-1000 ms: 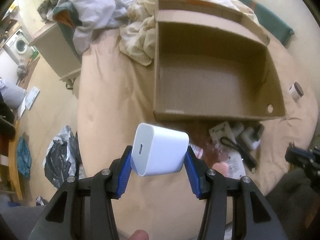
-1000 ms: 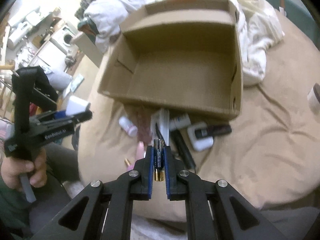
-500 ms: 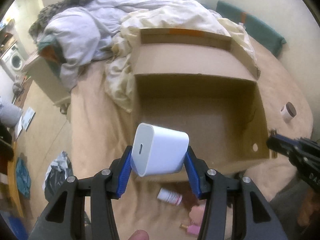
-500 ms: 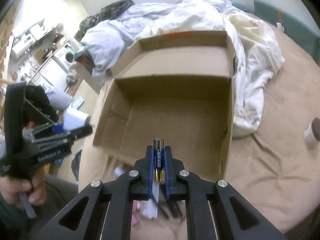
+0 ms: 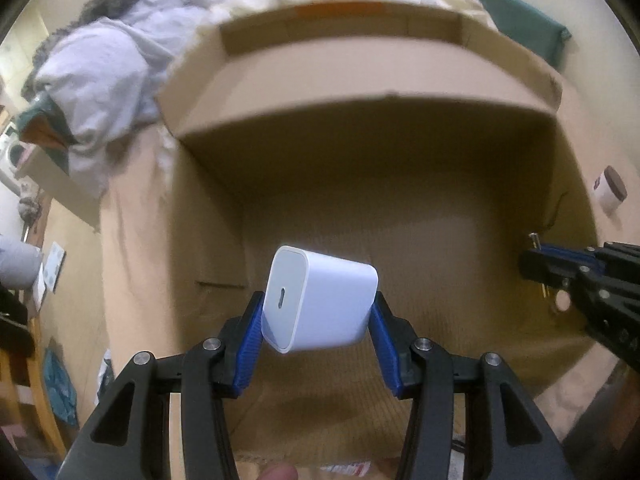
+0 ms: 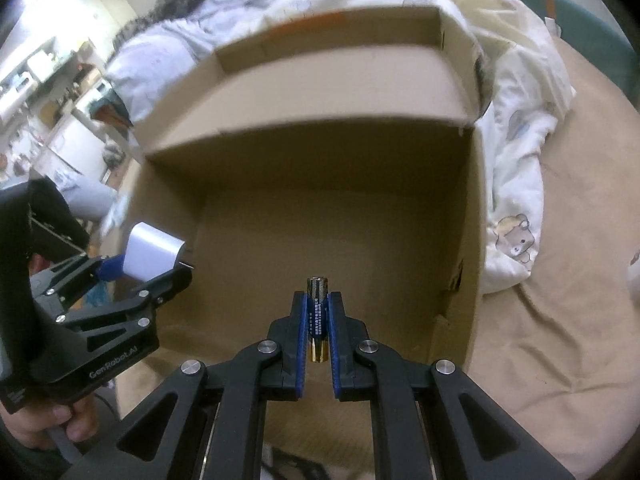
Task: Organize rigid objects
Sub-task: 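Carry the charger and battery over the box with both tools, then lower and release the charger and battery into the box with both tools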
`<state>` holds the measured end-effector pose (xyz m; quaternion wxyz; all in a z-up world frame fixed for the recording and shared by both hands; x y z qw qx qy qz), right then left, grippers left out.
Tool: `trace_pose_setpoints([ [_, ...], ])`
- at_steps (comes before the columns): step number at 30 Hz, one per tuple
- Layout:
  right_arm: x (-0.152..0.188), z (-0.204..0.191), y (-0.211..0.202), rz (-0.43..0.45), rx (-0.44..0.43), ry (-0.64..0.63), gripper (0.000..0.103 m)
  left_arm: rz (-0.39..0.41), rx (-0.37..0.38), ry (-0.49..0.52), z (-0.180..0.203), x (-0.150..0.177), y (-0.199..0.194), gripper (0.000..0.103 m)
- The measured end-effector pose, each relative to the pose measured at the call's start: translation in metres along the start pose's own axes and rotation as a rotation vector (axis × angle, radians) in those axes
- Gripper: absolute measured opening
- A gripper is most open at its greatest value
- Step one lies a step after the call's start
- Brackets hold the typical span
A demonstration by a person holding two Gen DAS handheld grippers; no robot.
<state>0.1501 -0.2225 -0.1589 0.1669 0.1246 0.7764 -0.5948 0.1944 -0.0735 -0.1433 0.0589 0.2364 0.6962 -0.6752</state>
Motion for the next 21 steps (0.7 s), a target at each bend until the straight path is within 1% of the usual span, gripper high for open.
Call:
trace_pose_setpoints([
  [2,0.003,0.001,0.007,-0.021,0.001,0.009,0.011,-0.01,0.001,0.012,0.004,0.002,0.007,0.046],
  [7,0.007,-0.001,0.022,-0.06,0.024,-0.008,0.011,-0.008,-0.028,0.058,0.013,0.006,0.014,0.046],
  [12,0.008,0.001,0.034,-0.1,0.042,0.016,0.011,-0.031,-0.043,0.042,0.011,0.006,0.022,0.047],
  [14,0.008,0.0,0.036,-0.107,0.043,0.017,0.011,-0.043,-0.055,0.046,0.011,0.008,0.024,0.046],
  [16,0.008,0.0,0.037,-0.112,0.047,0.019,0.011,-0.039,-0.067,0.066,0.016,0.009,0.025,0.047],
  [18,0.008,0.002,0.038,-0.123,0.033,0.038,0.011,-0.04,-0.054,0.06,0.014,0.01,0.027,0.047],
  [21,0.001,0.0,0.037,-0.11,0.026,0.044,0.011,-0.05,-0.055,0.062,0.015,0.012,0.029,0.047],
])
Point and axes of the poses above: each gripper's, at about its wrist camera, not at the fingertips, and y roughly the way its jaws point, z to its right, x to its underside, the point moved 2 cm from there along y, roughly the way its jaws point, and after that the axes turned 1 degree about y, right-handed, at the moved point
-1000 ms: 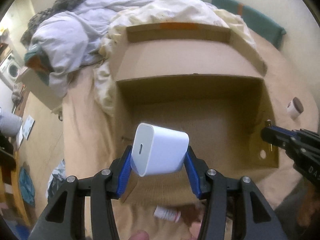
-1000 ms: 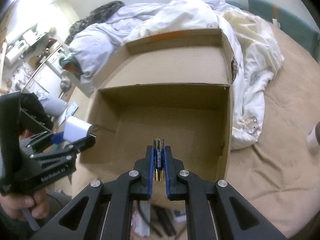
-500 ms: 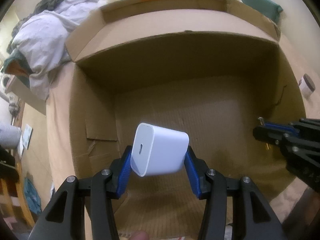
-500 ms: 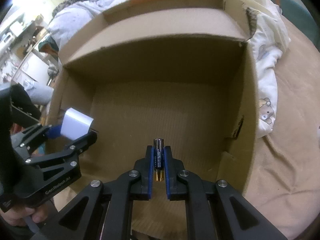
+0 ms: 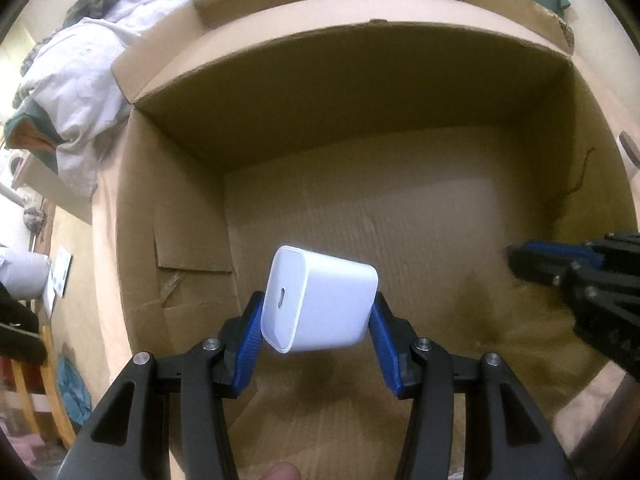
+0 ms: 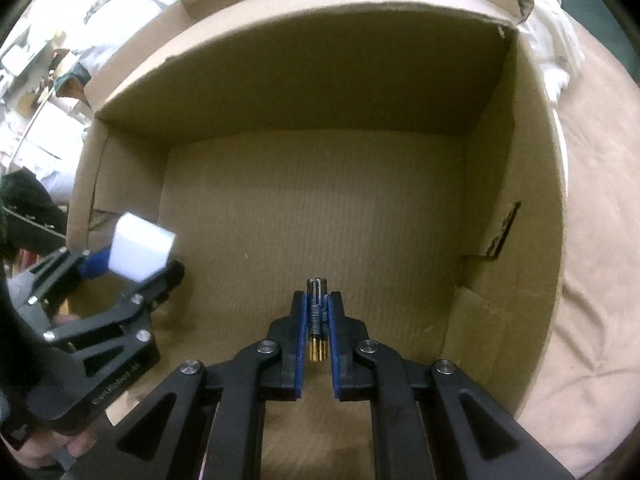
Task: Organize rigid objects
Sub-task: 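Lower and release the charger and battery into the box with both tools, then grasp the pink perfume bottle with the left tool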
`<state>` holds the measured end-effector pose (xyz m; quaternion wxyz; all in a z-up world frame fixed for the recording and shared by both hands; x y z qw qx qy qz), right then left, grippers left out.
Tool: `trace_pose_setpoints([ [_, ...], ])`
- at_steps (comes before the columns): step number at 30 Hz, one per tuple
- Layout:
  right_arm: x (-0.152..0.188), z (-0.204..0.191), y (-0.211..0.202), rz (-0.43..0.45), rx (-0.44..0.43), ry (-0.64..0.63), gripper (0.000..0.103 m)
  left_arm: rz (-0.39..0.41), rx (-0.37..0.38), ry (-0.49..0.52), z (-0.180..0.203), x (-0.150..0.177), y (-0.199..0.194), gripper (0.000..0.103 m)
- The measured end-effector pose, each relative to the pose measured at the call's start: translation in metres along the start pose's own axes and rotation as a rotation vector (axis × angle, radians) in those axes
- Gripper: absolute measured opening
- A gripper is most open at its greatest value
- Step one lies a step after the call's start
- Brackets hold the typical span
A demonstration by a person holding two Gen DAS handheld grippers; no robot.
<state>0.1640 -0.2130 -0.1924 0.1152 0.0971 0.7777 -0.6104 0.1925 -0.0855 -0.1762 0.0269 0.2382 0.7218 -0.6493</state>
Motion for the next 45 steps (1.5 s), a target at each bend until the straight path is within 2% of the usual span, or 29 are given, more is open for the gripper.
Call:
trace_pose_setpoints([
  [5,-0.001,0.005,-0.016,0.046,-0.022,0.009,0.012,-0.014,0.003,-0.001,-0.001,0.0,0.0,0.047],
  [9,-0.002,0.005,-0.029,0.098,-0.032,0.007,0.028,0.0,0.011,-0.009,-0.008,-0.005,0.0,0.047],
  [11,-0.003,0.007,-0.034,0.114,-0.039,0.013,0.042,0.02,0.008,-0.006,-0.008,-0.005,-0.008,0.052],
  [13,-0.004,0.004,-0.037,0.13,-0.076,0.02,0.057,0.036,0.016,-0.008,-0.008,-0.007,-0.014,0.07],
  [14,-0.005,0.003,-0.04,0.139,-0.092,0.022,0.06,0.046,0.027,-0.011,-0.008,-0.008,-0.017,0.073],
  [15,-0.005,0.001,-0.043,0.15,-0.1,0.019,0.067,0.052,0.035,-0.015,-0.008,-0.009,-0.019,0.079],
  [18,-0.006,-0.004,-0.052,0.202,-0.096,0.006,0.103,0.072,0.078,-0.025,-0.009,-0.008,-0.026,0.089],
  [19,-0.007,-0.007,-0.052,0.214,-0.109,0.009,0.103,0.073,0.09,-0.026,-0.008,-0.007,-0.028,0.093],
  [21,-0.008,-0.009,-0.054,0.227,-0.12,0.015,0.103,0.067,0.092,-0.026,-0.009,-0.008,-0.027,0.096],
  [28,-0.007,-0.004,-0.067,0.274,-0.108,0.058,0.103,0.06,0.08,-0.043,-0.014,-0.001,-0.03,0.096],
  [31,-0.001,-0.002,-0.078,0.312,-0.105,0.058,0.103,0.017,0.158,-0.067,-0.02,0.009,-0.034,0.096],
  [36,0.016,-0.004,-0.099,0.342,-0.043,-0.001,0.103,0.036,0.154,-0.113,-0.033,0.02,-0.056,0.096],
  [41,0.036,-0.002,-0.122,0.362,-0.079,0.009,0.103,0.009,0.182,-0.152,-0.033,0.037,-0.074,0.096],
  [45,0.057,0.003,-0.13,0.342,-0.103,0.035,0.103,0.017,0.184,-0.151,-0.028,0.059,-0.09,0.096],
])
Point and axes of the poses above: each gripper's, at about its wrist camera, not at the fingertips, and y roughly the way its jaws point, z to its right, x to its underside, the point moved 2 cm from there along y, roughly the way its jaws point, and after that the axes turned 1 degree about y, right-handed, at the moved point
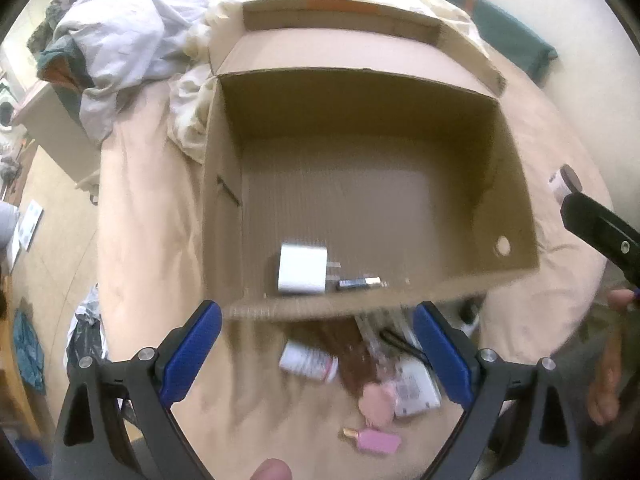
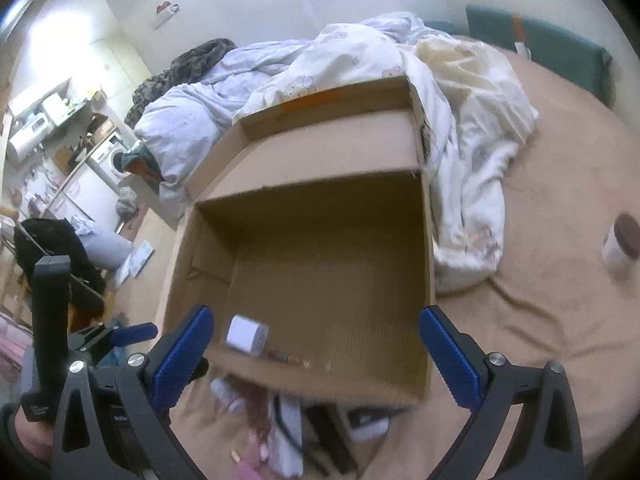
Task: Organize rigid objects
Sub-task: 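Grasp the pink perfume bottle with the left tool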
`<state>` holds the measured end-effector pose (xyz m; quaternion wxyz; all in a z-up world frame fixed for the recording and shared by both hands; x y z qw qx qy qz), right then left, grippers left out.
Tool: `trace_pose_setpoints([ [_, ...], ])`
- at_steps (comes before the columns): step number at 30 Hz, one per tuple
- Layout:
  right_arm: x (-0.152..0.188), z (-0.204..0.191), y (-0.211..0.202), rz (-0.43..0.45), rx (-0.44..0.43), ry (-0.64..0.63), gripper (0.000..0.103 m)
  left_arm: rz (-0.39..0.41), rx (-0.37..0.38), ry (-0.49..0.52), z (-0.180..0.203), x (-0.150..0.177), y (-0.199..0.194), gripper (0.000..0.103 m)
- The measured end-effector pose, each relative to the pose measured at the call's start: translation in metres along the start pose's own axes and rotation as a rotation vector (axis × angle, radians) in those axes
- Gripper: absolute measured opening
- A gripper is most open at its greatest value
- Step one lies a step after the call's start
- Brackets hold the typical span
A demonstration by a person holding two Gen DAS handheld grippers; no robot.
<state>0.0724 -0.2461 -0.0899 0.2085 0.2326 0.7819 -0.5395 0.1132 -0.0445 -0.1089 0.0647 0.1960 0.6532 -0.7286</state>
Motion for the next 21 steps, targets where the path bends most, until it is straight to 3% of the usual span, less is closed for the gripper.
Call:
trace_pose_setpoints([
  [9,0.042,-0.01,-0.024,-0.05,-0.035,0.015,0.103,-0.006,-0.032,-0.066,-0.014,0.038,-0.012,0.096],
  [16,0.067,0.004,-0.021,-0.091,0.068,0.051,0.103,-0.038,-0.084,-0.137,-0.029,0.058,-0.001,0.096],
  [21,0.066,0.013,-0.016,-0.107,0.077,0.091,0.103,-0.074,-0.083,-0.183,-0.034,0.069,0.012,0.096],
])
Point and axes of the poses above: each gripper's, at about its wrist camera, not at the fingertips, and y roughly the way its jaws point, z to its right, x to its underside, the point moved 2 cm from there along y, roughly the way its jaws point, and after that the axes turned 1 degree about y, right-handed, at the moved point
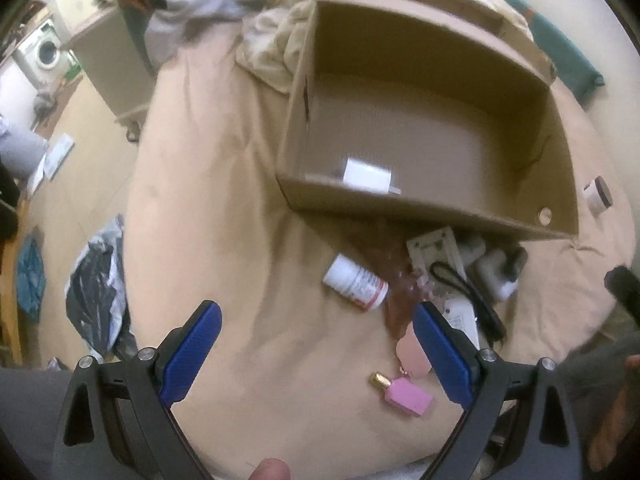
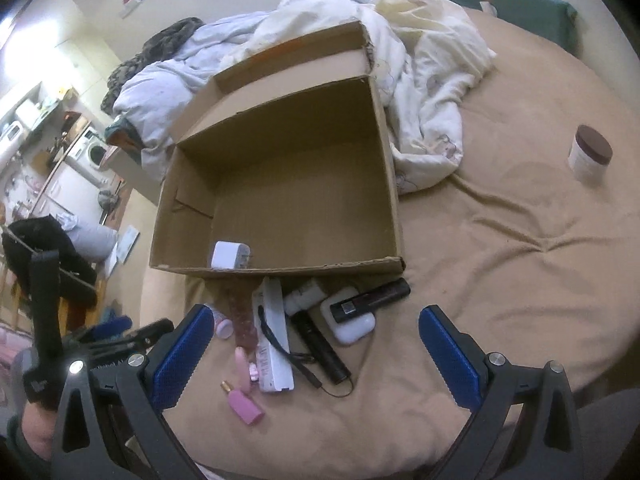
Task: Organize rigid objects
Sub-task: 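Grasp the pink perfume bottle with the left tool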
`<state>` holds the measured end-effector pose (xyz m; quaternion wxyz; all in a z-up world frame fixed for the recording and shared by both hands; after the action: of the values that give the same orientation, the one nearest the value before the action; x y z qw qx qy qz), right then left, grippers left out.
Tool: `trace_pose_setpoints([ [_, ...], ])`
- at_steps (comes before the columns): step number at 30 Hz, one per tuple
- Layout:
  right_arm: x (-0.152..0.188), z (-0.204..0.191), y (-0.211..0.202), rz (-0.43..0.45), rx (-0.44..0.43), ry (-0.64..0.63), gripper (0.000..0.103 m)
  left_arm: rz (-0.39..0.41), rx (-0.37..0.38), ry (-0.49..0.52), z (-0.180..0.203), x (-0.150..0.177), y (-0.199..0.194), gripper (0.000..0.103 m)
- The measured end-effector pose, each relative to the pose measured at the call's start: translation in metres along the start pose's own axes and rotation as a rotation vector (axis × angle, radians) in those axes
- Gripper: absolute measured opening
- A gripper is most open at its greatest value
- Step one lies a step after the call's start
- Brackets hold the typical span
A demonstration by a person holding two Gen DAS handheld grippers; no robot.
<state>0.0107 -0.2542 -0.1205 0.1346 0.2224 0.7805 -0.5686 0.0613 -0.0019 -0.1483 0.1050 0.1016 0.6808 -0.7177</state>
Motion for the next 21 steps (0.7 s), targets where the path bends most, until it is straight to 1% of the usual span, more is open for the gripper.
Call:
trace_pose_setpoints([
  [1,0.0,0.0,0.002,-0.006,0.0,0.006,0.103,-0.018,0.003,0.006,0.002,0.003,0.006,0.096],
  [3,0.0,0.0,0.007,-0.024,0.003,0.016,0.103,-0.078,0.028,0.02,0.011,0.014,0.021,0.096],
  [5,-0.001,-0.001,0.011,-0.031,0.01,0.017,0.103,-0.127,0.064,0.027,0.02,0.024,0.032,0.096],
  [8,0.0,-0.004,0.011,-0.028,0.015,0.006,0.103,-0.17,0.069,0.029,0.03,0.04,0.043,0.094],
  [10,0.001,-0.006,0.011,-0.03,0.023,-0.007,0.103,-0.205,0.091,0.035,0.035,0.05,0.047,0.093],
  [11,0.001,-0.007,0.012,-0.032,0.026,-0.011,0.103,-0.208,0.096,0.061,0.04,0.055,0.047,0.092],
  [14,0.002,-0.006,0.014,-0.045,0.03,-0.014,0.103,-0.191,0.101,0.185,0.06,0.061,0.044,0.092],
  [18,0.002,-0.008,0.017,-0.057,0.026,-0.017,0.103,-0.239,0.097,0.301,0.079,0.074,0.053,0.091],
  [19,0.002,-0.009,0.017,-0.058,0.024,-0.02,0.103,-0.252,0.092,0.337,0.084,0.078,0.057,0.083],
  [21,0.002,-0.01,0.016,-0.056,0.021,-0.022,0.103,-0.254,0.069,0.415,0.092,0.084,0.062,0.074],
])
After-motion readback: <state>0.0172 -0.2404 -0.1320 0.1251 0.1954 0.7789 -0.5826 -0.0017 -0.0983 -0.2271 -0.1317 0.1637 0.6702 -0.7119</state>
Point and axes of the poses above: each gripper's, at about its wrist camera, not at the fingertips, and y roughly the way its jaws point, z to its right, x to its underside, the point moved 2 cm from there along y, roughly the way its jaws point, and after that the axes turned 1 degree about y, right-handed, at the moved point
